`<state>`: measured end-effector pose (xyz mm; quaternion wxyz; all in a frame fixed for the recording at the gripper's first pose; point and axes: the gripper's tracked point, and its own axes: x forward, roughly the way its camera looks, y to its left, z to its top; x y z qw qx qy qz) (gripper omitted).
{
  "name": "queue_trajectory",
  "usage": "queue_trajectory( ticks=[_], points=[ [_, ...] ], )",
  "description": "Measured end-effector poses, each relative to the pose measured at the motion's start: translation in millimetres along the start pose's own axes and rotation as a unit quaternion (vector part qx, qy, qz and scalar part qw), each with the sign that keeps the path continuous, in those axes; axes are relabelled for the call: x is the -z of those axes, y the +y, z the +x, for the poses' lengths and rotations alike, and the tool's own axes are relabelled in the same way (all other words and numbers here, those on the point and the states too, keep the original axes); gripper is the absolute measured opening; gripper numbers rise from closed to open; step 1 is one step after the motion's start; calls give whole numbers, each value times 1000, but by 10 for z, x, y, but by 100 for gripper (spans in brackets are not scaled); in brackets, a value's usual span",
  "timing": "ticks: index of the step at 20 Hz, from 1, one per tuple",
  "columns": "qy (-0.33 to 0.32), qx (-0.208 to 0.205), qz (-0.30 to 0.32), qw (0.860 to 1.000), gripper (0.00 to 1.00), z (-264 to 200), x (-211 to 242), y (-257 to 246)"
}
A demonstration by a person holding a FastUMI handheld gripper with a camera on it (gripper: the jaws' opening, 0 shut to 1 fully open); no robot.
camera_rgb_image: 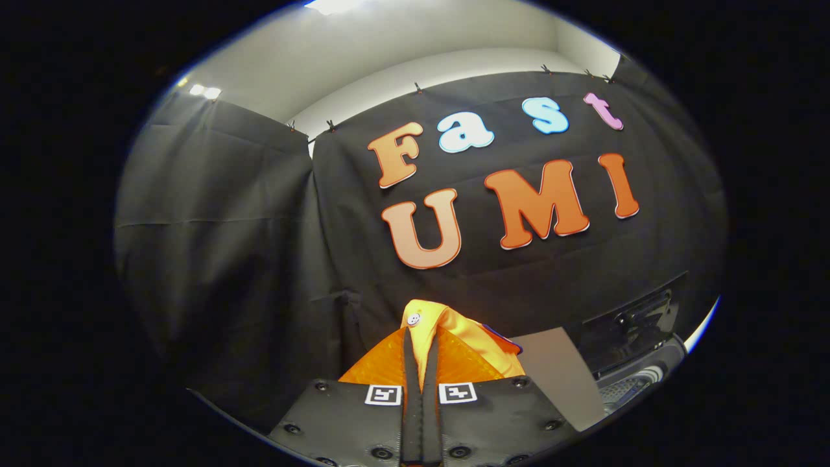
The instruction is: Put the clothes into the washing machine and then close the washing machine lid.
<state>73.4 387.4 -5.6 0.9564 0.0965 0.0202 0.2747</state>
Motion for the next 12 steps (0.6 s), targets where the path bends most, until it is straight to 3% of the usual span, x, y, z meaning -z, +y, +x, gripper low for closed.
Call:
queue_trajectory(
  ticks=[6,12],
  points=[
    [-33,-1,-1,999,7,-301,-510,-674],
    [-46,44,-35,997,7,-633,-871,-2115]
  ],
)
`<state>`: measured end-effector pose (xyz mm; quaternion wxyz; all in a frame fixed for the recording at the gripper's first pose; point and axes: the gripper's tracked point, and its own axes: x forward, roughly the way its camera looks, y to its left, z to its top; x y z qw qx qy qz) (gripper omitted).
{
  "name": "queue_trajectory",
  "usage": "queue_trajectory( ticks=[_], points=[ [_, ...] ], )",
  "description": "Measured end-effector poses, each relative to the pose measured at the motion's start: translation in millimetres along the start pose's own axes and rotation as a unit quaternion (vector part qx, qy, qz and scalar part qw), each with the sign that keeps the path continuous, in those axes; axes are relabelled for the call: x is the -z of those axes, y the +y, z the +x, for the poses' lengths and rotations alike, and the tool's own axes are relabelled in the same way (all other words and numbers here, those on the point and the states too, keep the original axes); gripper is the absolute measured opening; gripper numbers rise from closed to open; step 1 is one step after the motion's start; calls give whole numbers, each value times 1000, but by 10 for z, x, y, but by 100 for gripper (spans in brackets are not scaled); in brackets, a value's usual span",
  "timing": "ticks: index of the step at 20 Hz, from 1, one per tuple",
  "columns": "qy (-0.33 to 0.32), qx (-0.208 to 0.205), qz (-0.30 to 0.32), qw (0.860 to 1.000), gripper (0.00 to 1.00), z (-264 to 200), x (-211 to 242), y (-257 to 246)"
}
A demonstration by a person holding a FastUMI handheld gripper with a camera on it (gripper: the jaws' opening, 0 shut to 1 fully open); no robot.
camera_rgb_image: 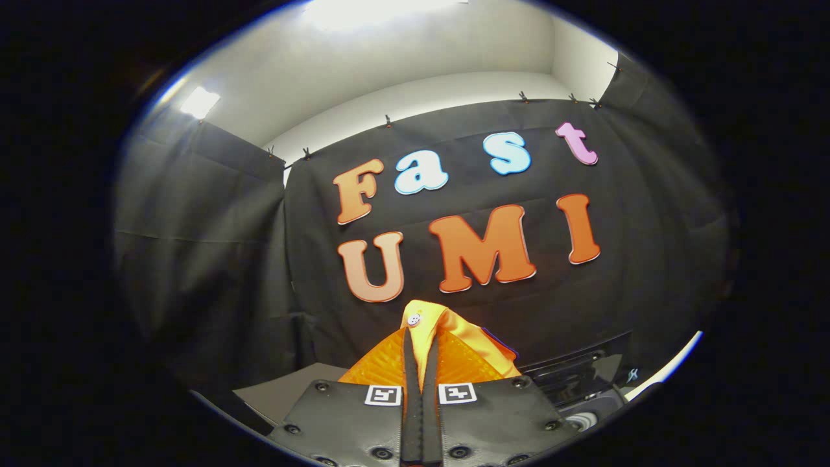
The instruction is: Put the clothes into the washing machine and then close the washing machine lid.
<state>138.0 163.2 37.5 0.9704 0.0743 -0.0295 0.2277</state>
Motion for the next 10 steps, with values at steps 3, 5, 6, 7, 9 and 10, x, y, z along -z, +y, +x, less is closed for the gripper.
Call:
queue_trajectory(
  ticks=[3,5,6,7,9,10],
  points=[
    [2,22,-4,1000,7,-103,-5,-717],
    [15,37,3,999,7,-136,91,-1165],
    [24,41,7,999,7,-161,188,-1353],
    [30,46,13,998,7,-179,279,-1516],
    [50,61,21,997,7,-220,504,-1832],
    [58,74,22,995,7,-235,622,-1992]
  ],
)
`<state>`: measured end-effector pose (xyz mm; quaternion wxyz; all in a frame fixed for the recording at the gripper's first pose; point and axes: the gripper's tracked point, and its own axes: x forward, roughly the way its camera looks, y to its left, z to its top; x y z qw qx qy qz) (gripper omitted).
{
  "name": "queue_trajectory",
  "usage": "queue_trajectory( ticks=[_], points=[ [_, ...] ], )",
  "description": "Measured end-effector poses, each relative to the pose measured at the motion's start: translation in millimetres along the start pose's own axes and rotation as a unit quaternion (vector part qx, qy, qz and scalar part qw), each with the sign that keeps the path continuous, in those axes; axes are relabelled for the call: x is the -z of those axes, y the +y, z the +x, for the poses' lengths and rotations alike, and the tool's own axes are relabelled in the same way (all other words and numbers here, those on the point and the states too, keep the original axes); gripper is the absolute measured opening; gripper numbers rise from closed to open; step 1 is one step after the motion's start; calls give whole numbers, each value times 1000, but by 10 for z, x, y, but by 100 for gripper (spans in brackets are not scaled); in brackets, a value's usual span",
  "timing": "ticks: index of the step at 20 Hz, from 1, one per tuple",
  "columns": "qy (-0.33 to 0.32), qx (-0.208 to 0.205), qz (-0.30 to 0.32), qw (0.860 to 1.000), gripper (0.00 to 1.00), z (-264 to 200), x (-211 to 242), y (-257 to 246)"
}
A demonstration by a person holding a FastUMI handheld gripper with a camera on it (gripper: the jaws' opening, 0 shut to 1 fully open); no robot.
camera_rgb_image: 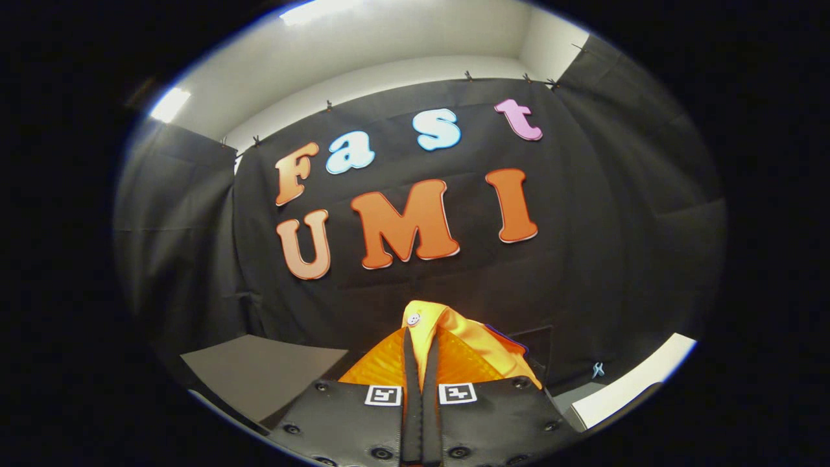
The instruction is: Put the clothes into the washing machine and then close the washing machine lid.
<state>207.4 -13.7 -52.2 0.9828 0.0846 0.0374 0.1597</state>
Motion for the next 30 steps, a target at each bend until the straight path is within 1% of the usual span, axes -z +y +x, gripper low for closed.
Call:
queue_trajectory(
  ticks=[3,5,6,8,10,13,16,18,22,23,25,26,28,30],
  points=[
    [30,21,10,999,7,110,366,-335],
    [75,34,-5,997,7,228,776,-536],
    [97,41,-2,994,8,288,963,-619],
    [119,41,17,992,8,390,1241,-660],
    [144,46,21,988,7,455,1526,-735],
    [180,38,33,982,8,602,1875,-667],
    [228,40,54,971,8,676,2294,-568],
    [276,51,53,958,8,645,2576,-569],
    [297,48,50,952,8,671,2828,-585],
    [294,45,45,954,8,730,2875,-584],
    [271,46,36,961,8,867,2885,-597],
    [266,45,44,962,8,882,2868,-585],
    [270,53,50,960,8,897,2963,-575],
    [280,58,39,957,8,878,3073,-560]
  ],
)
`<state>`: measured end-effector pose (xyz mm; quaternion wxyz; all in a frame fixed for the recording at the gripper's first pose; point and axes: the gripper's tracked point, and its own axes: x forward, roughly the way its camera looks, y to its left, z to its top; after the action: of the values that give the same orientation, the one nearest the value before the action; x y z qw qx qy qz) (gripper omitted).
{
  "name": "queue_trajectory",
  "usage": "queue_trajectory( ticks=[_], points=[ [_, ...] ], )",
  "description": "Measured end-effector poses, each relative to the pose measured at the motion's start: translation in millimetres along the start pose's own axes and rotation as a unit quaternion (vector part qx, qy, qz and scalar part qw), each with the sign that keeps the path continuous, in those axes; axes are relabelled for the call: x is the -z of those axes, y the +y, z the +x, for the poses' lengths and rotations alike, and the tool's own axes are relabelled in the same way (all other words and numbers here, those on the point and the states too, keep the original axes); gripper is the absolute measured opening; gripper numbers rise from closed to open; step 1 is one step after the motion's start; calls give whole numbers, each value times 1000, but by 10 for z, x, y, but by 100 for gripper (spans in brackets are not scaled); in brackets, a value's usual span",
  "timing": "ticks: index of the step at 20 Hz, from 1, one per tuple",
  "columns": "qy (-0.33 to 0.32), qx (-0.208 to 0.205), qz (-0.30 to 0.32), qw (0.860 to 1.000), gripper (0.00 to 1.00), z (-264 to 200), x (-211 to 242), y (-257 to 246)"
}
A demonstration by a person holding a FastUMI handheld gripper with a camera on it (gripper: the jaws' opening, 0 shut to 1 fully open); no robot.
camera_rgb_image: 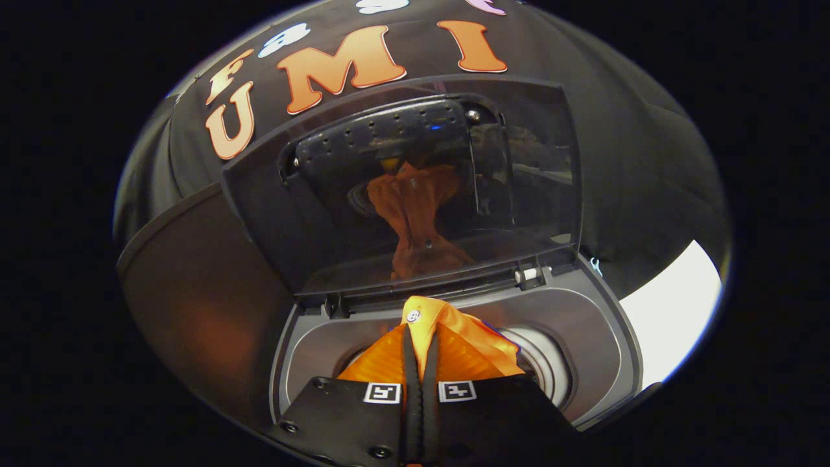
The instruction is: Put the clothes into the washing machine and then close the washing machine lid.
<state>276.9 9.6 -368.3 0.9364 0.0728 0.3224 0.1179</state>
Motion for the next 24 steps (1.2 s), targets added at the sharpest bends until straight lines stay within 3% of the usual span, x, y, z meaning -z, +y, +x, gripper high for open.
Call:
queue_trajectory(
  ticks=[3,7,17,21,24],
  points=[
    [37,8,1,999,13,109,230,4],
    [105,17,9,994,100,192,637,-74],
    [68,33,23,997,99,-95,572,-17],
    [12,28,20,999,99,-418,216,117],
    [-53,26,0,998,99,-766,-300,239]
  ],
)
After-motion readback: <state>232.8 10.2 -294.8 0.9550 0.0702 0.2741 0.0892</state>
